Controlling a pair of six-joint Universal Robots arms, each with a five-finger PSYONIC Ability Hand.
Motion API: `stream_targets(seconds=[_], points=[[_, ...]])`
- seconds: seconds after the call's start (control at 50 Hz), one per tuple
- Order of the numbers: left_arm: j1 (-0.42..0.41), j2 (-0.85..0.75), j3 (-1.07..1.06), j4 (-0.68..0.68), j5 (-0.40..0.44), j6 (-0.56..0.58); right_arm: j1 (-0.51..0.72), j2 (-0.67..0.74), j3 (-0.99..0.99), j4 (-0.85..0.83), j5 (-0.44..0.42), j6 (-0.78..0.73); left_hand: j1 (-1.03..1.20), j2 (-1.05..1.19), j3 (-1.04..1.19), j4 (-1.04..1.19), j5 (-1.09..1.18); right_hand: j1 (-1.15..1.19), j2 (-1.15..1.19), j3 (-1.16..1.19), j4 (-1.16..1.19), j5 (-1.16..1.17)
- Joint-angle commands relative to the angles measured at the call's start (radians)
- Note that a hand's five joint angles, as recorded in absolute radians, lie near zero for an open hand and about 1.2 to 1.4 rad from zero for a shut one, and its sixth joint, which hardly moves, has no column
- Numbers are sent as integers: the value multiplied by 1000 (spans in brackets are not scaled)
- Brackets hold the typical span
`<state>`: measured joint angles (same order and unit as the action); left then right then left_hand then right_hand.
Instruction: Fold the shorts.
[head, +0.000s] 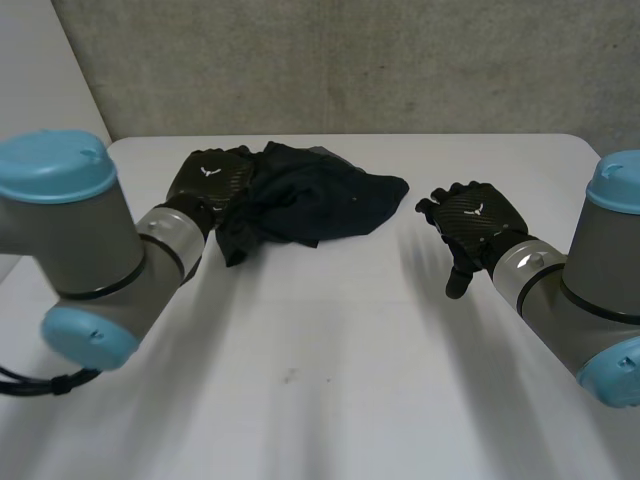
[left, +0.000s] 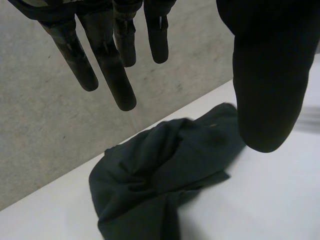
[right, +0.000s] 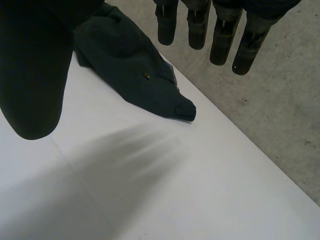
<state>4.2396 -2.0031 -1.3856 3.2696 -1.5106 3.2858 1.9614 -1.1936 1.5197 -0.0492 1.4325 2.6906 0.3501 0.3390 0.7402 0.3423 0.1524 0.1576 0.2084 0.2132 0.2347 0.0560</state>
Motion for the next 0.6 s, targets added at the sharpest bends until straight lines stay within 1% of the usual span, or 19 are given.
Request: stream_targets(seconds=[0.02,0.06,0.08,0.18,0.24,0.32,0.4,0.46,0.5,0.52,0.54,0.56,0.6], points=[[17,-290,233,36,7,1,-2,2,1,-6,0,-1,-7,4,-397,0,16,17,-34,-39,-60,-56],[17,-348,293,36,7,3,-2,3,2,-6,0,-1,-7,4,-397,0,16,17,-34,-39,-60,-56],[14,-403,353,35,7,5,-2,5,2,-8,0,-1,-5,7,-395,3,19,17,-34,-39,-60,-56],[14,-540,514,36,10,29,-2,11,1,-9,2,-3,-7,4,-397,0,16,17,-34,-39,-60,-56],[14,-620,614,36,32,52,-6,14,1,-11,0,-3,-7,4,-397,0,16,17,-34,-39,-60,-56],[14,-701,739,35,58,64,-7,16,1,-11,0,-5,7,18,-383,15,30,17,-34,-39,-60,-56],[13,-775,835,27,64,66,-9,23,1,-11,0,-5,57,68,-333,65,80,17,-34,-39,-60,-56],[10,-799,866,24,64,66,-9,28,1,-11,0,-5,113,124,-277,121,136,17,-34,-39,-60,-56],[5,-812,878,24,64,66,-9,28,1,-11,0,-5,259,270,-131,267,282,17,-34,-39,-60,-56],[5,-812,878,24,64,66,-9,28,-1,-11,0,-5,260,271,-130,268,283,17,-34,-39,-60,-56],[-1,-816,884,30,64,66,-9,28,-1,-11,0,-5,678,689,288,686,701,17,-34,-39,-60,-56],[-4,-816,886,30,64,66,-10,28,-1,-11,0,-5,1042,1054,652,1050,1066,17,-34,-39,-60,-56],[-7,-813,886,28,61,64,-10,28,-1,-11,0,-6,1046,1057,656,1054,1069,17,-34,-39,-60,-56]])
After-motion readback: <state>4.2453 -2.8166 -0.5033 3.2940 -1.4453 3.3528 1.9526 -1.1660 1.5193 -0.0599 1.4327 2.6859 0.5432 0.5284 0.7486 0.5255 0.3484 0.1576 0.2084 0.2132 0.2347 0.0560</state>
